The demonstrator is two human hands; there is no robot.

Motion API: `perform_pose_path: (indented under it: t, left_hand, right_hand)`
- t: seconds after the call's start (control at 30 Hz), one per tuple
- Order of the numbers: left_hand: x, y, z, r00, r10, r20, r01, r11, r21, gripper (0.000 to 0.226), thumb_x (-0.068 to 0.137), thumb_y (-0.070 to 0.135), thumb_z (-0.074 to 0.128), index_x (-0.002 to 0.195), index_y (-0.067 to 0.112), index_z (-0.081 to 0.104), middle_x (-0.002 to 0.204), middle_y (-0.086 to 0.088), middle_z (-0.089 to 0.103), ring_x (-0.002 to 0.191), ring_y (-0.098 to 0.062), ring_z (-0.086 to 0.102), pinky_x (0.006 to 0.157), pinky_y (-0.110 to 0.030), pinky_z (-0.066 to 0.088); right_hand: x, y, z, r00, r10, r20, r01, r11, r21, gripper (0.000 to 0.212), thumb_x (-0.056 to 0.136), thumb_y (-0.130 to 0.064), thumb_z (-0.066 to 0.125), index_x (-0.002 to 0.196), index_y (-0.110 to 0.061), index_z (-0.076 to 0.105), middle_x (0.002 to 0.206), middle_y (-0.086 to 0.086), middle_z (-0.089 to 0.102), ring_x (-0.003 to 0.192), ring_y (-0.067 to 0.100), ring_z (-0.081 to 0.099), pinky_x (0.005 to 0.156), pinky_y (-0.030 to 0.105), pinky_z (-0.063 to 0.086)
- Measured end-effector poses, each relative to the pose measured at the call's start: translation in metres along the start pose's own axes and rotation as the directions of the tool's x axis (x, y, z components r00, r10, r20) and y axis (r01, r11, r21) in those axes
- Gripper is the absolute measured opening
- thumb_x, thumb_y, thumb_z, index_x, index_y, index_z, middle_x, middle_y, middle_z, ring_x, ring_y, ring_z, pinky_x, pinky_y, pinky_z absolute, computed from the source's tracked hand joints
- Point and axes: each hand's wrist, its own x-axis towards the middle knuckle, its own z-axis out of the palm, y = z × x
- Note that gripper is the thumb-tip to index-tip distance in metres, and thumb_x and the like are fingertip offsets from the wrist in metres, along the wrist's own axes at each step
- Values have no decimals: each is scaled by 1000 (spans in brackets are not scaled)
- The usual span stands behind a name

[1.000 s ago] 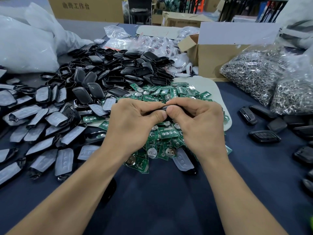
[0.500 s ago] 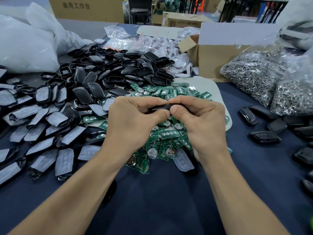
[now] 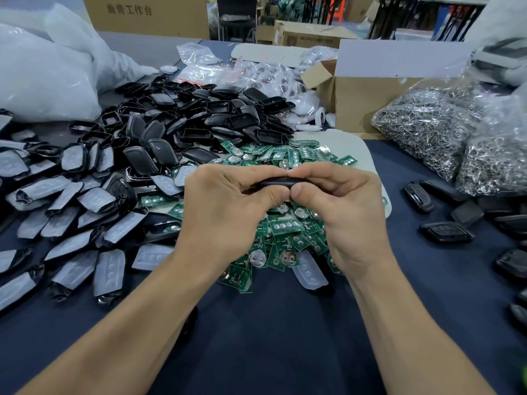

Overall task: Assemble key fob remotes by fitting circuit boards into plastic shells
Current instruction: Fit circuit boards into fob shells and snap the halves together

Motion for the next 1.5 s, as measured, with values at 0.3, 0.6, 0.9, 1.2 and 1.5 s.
perform_pose_path:
  t: [0.3,0.6,0.9,1.2,1.5]
  left_hand:
    - [6,-3,5,993,-121,4,117,947,-298,21,82,3,82,98,18,83,90,-4,82,85,-16,77,78,-22,58]
    - [6,1,-4,998,-60,27,55,985,163,44,76,14,91,105,45,78,95,23,78,90,-2,76,86,-33,63]
    - [2,-2,10,988,-135,-80,133,991,-27,35,84,11,82,90,45,81,90,20,79,91,-1,76,84,-22,61]
    - [-2,10,1,984,174,-38,-104,735,670,23,90,21,77,106,37,82,90,9,80,80,-24,72,70,-34,53]
    - [3,-4,2,989,-149,-23,150,988,41,21,83,18,84,96,33,84,88,13,80,86,-12,78,84,-42,63]
  right_hand:
    - [-1,4,7,984,145,-99,-125,975,184,18,79,8,76,86,-9,79,81,10,79,74,19,72,70,28,58]
    - [-2,5,6,996,75,-45,-87,845,-528,24,80,-10,81,85,-33,78,81,-15,79,79,0,75,74,28,61]
    - [0,3,14,865,479,-152,-418,854,309,12,88,2,72,94,-5,78,87,10,78,69,16,71,65,23,60]
    - [-2,4,7,987,76,-143,-131,897,-423,31,78,-9,77,98,-32,82,90,-16,79,87,4,76,82,32,62]
    - [-2,0,8,991,84,-103,-106,968,-227,23,75,-3,80,85,-24,84,78,-2,80,73,15,77,64,19,55]
